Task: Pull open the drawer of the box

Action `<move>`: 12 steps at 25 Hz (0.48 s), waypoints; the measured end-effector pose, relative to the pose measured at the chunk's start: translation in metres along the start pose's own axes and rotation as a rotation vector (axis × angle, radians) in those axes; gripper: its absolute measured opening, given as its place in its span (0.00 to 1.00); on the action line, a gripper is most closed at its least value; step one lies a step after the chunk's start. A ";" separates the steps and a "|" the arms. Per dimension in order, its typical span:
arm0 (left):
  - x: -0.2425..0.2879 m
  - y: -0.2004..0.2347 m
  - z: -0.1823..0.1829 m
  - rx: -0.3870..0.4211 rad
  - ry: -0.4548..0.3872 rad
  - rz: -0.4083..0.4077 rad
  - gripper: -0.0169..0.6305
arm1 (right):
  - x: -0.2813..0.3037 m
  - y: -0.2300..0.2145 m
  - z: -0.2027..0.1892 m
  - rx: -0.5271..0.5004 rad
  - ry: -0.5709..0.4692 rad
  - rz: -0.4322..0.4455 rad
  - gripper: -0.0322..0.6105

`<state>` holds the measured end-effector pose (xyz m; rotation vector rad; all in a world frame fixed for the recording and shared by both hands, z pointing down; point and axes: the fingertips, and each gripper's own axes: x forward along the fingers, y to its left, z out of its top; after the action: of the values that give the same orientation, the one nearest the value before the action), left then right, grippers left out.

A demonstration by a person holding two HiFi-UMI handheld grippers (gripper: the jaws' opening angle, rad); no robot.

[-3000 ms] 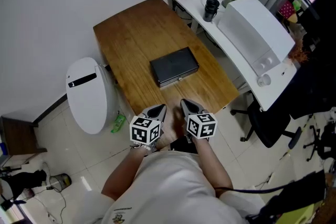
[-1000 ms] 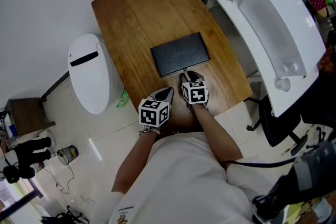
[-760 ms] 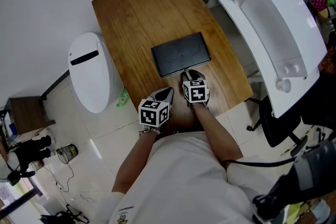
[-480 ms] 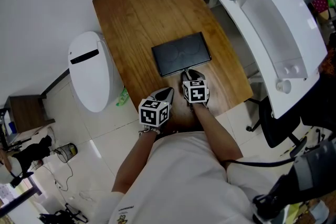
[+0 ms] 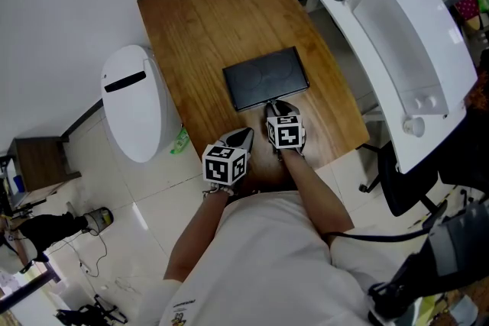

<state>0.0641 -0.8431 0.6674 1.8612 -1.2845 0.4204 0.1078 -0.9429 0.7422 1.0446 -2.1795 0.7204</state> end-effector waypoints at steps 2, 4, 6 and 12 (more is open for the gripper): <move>0.000 0.000 -0.001 -0.001 0.000 0.000 0.03 | 0.000 -0.001 0.000 0.001 0.001 -0.003 0.17; 0.000 0.000 0.000 -0.004 -0.001 -0.001 0.03 | 0.001 -0.002 0.000 0.000 0.002 -0.006 0.15; 0.000 0.000 0.000 -0.006 -0.002 0.001 0.03 | 0.001 -0.003 0.000 -0.003 0.004 -0.007 0.15; 0.000 0.000 -0.002 -0.009 -0.002 0.004 0.03 | 0.001 -0.004 -0.001 -0.013 0.004 -0.014 0.14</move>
<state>0.0642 -0.8418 0.6686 1.8525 -1.2893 0.4136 0.1104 -0.9451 0.7442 1.0500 -2.1684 0.7009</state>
